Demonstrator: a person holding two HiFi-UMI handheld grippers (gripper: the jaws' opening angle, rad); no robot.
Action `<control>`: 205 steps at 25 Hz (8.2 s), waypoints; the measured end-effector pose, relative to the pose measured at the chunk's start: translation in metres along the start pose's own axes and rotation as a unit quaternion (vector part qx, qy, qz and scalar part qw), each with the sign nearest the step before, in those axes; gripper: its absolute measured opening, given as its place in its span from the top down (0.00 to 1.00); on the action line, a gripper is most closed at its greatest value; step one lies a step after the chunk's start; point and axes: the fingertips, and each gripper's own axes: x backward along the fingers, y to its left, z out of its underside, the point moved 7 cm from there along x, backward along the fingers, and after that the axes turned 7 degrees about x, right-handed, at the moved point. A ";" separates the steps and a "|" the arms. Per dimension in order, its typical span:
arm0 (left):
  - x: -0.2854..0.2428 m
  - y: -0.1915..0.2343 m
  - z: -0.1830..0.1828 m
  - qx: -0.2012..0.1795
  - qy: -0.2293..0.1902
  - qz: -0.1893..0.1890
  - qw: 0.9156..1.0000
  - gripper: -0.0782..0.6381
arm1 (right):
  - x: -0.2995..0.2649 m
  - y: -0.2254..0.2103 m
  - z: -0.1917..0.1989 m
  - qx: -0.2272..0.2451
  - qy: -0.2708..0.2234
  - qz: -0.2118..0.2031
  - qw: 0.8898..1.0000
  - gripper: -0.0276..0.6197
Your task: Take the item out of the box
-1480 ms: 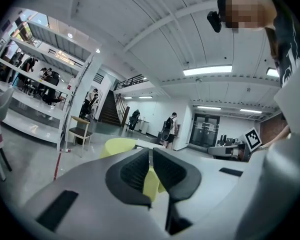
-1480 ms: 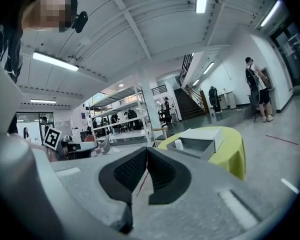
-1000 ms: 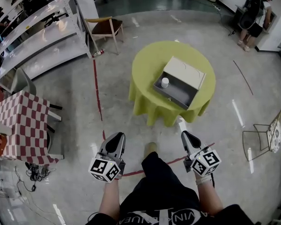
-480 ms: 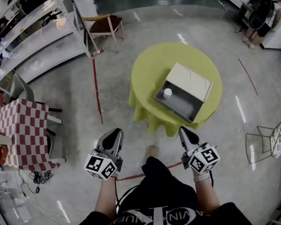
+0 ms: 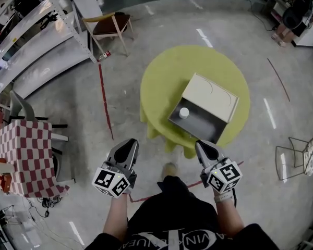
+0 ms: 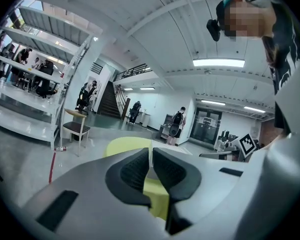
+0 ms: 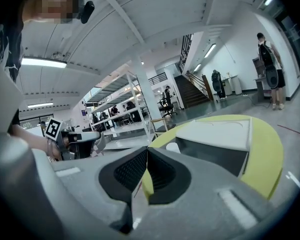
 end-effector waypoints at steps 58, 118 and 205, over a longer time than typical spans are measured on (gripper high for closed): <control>-0.161 0.045 0.063 0.004 0.106 0.099 0.989 0.85 | -0.138 -0.065 0.003 0.104 0.226 0.005 0.968 0.65; -0.158 0.005 0.042 -0.033 0.090 0.133 0.987 0.85 | -0.097 -0.057 -0.037 0.105 0.193 0.059 0.974 0.68; -0.167 -0.076 -0.077 -0.113 0.026 0.239 0.964 0.85 | 0.013 -0.019 -0.137 0.100 0.055 0.119 0.986 0.68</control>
